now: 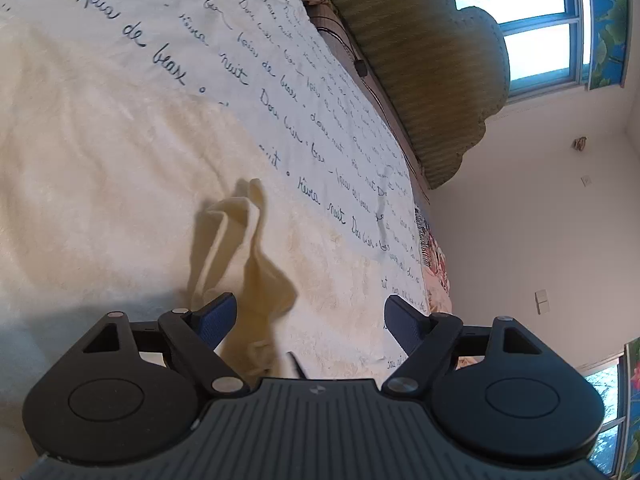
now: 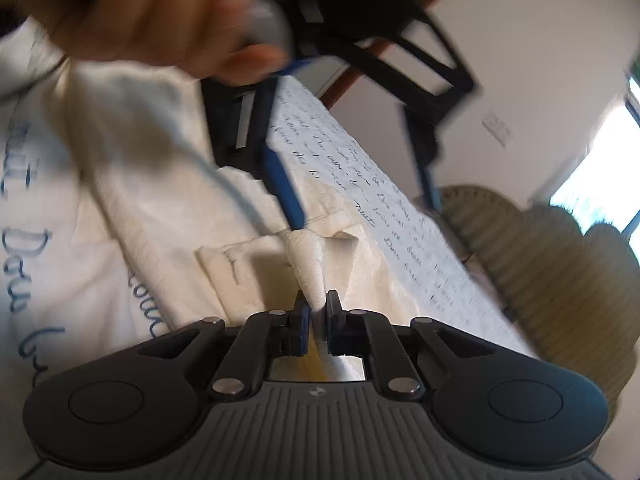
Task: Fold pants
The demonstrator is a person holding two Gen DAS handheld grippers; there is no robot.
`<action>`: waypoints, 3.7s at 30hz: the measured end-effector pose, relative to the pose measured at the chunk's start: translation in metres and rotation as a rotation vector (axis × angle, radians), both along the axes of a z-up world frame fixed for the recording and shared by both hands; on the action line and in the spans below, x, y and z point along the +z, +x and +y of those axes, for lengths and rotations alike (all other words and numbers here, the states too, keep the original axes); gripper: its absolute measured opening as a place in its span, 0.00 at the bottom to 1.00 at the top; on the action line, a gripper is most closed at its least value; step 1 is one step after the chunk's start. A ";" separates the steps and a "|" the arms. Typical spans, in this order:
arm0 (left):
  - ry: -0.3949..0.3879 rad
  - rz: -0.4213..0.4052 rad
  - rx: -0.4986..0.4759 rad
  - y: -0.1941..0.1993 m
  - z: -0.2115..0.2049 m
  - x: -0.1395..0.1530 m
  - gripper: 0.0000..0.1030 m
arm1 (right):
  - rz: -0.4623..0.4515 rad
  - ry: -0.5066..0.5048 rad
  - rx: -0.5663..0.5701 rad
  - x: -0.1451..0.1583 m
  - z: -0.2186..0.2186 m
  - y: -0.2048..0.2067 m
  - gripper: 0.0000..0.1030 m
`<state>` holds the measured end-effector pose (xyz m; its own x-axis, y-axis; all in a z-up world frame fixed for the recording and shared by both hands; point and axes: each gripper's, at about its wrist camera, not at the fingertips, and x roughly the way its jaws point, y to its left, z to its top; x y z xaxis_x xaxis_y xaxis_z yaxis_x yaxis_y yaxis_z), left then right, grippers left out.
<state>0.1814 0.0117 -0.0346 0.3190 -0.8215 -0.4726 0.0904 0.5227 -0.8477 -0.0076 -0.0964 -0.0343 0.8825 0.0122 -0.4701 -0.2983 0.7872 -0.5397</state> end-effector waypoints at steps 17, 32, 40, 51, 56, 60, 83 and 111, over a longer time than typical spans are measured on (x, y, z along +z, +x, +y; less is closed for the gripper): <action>0.167 -0.147 0.059 0.012 -0.024 0.000 0.01 | 0.087 0.411 0.052 0.031 -0.036 -0.023 0.07; 0.461 -0.326 -0.002 -0.007 -0.035 -0.008 0.15 | 0.228 0.461 0.131 0.059 -0.076 -0.028 0.14; 0.478 -0.339 0.012 -0.009 -0.040 -0.009 0.19 | 0.265 0.556 -0.338 0.031 -0.198 0.047 0.14; 0.518 -0.376 0.008 -0.012 -0.047 -0.009 0.19 | 0.211 0.519 -0.361 0.036 -0.207 0.068 0.23; 0.523 -0.379 0.044 -0.019 -0.037 0.005 0.27 | 0.239 0.457 -0.411 0.019 -0.200 0.082 0.27; 0.583 -0.497 0.103 -0.036 -0.032 0.032 0.28 | 0.156 0.493 -0.389 0.039 -0.193 0.031 0.27; 0.683 -0.597 0.052 -0.059 -0.060 0.028 0.76 | 0.135 0.580 -0.440 0.029 -0.151 -0.044 0.29; 1.020 -0.556 0.290 -0.103 0.058 0.013 0.92 | 0.222 0.526 -0.199 0.020 -0.028 -0.002 0.62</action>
<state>0.0787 0.0701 -0.0220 0.7976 -0.0119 -0.6031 0.0808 0.9929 0.0874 -0.0098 -0.1244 -0.0143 0.7730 0.1376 -0.6193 -0.1784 0.9839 -0.0042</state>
